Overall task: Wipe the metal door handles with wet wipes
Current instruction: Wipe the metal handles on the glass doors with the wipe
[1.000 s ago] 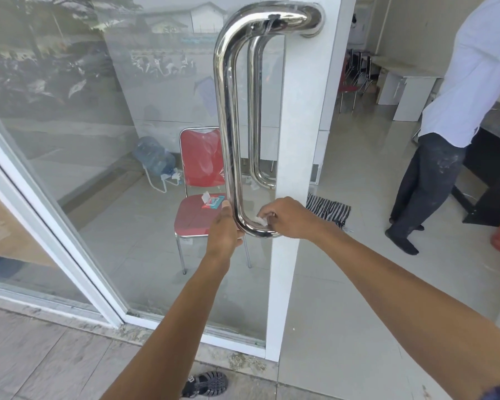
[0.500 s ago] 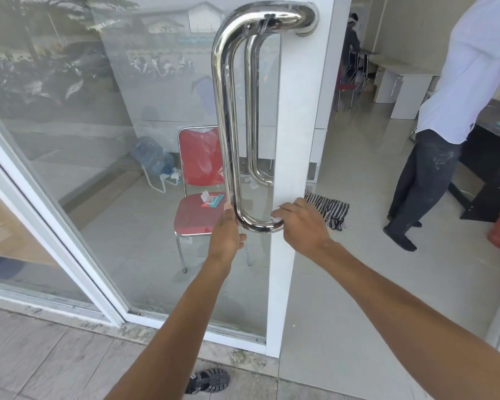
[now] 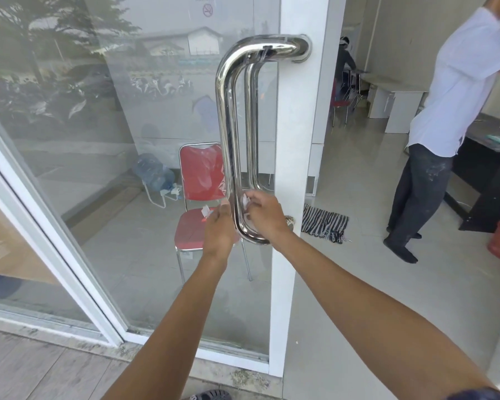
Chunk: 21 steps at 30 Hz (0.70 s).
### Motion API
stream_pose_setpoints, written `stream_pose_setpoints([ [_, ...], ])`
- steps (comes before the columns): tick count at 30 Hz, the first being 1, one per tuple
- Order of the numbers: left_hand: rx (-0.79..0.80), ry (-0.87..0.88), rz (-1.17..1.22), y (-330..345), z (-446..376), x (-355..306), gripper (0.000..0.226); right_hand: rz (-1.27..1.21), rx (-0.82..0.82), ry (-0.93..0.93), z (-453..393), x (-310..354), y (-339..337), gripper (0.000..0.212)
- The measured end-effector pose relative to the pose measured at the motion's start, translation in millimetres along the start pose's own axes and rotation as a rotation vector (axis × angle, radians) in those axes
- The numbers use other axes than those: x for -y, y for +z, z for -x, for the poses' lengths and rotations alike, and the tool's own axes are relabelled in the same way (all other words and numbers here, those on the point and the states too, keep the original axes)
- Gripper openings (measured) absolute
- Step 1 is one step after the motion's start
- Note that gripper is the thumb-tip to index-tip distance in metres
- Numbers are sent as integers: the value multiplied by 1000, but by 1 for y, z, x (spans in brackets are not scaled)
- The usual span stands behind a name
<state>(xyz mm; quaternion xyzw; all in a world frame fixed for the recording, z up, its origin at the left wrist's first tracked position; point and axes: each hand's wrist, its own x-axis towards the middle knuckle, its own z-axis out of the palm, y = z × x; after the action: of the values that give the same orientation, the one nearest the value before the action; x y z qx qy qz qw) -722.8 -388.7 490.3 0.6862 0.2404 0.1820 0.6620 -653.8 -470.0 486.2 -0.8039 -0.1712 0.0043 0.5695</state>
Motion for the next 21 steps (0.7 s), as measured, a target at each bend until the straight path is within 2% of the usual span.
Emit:
stream_pose_setpoints([
  [3,16,109,50,-5,-6,-11,34,-268,13,35,-11,26,-7,41],
  [6,14,158,72,-10,-14,-20,34,-577,17,24,-20,58,-17,38],
  [8,31,185,111,-12,-19,-27,31,-677,-14,7,-25,72,-18,35],
  [14,169,193,155,-16,-32,-44,30,-445,28,22,-33,62,-4,31],
  [18,171,99,239,-21,-43,-39,27,-383,95,68,-28,53,-6,35],
  [21,161,164,237,-24,-49,-38,17,-359,121,101,-27,50,0,40],
])
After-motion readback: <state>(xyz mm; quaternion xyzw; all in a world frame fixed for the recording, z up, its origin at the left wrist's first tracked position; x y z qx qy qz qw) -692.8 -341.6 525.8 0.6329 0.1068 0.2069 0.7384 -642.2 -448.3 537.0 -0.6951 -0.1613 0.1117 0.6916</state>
